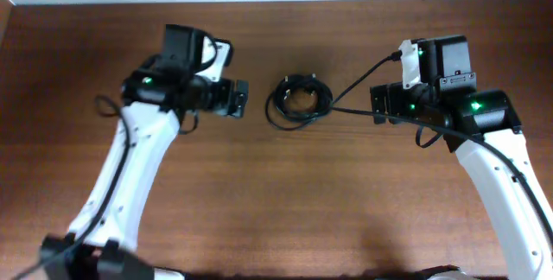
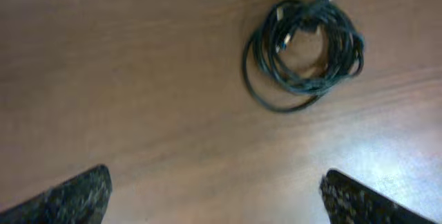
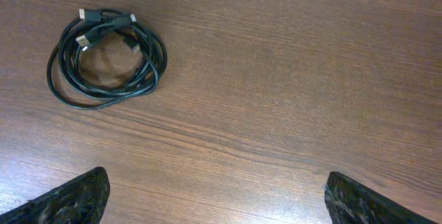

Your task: Untangle cables

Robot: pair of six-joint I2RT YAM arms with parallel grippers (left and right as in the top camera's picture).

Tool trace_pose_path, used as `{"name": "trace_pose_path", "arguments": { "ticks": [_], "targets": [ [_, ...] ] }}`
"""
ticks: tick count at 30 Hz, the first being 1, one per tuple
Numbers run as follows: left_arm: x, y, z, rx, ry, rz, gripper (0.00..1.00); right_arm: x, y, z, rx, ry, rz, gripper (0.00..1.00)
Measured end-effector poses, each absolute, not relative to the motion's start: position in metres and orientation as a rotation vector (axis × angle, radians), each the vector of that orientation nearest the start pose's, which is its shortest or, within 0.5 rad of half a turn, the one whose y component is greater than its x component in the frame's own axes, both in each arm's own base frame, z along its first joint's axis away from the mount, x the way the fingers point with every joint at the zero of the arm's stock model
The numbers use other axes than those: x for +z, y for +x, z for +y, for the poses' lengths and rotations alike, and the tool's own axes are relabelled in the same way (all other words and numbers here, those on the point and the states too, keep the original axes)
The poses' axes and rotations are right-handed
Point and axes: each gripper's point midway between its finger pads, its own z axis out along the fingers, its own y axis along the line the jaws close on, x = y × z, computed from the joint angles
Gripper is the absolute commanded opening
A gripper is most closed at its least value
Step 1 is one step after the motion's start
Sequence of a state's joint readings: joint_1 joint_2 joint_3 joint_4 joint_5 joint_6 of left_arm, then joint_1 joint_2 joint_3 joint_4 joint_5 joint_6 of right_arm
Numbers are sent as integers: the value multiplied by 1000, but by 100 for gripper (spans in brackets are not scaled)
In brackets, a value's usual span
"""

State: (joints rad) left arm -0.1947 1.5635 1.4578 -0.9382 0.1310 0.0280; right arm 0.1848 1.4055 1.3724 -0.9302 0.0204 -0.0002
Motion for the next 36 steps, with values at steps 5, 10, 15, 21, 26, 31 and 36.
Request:
{"name": "trace_pose_path", "arguments": {
  "ticks": [5,10,15,21,26,31,36],
  "targets": [
    [166,401,-103,-67,261,2643,98,200,372,65,41,-201,2578,99],
    [163,427,-124,-160,271,2563,98,178,372,64,27,-206,2654,99],
    [39,426,-148,-165,358,2814,98,177,371,61,0,-199,2659,99],
    [7,415,-189,-176,486,2828,98,177,371,60,-3,-197,2659,99],
    [4,416,-191,-122,452,2829,98,177,370,60,-4,-199,2663,99],
    [0,435,-191,-83,417,2793,0,176,369,60,-5,-199,2666,99],
    [0,433,-191,-83,413,2815,0,176,370,60,-7,-199,2666,99]
  ]
}}
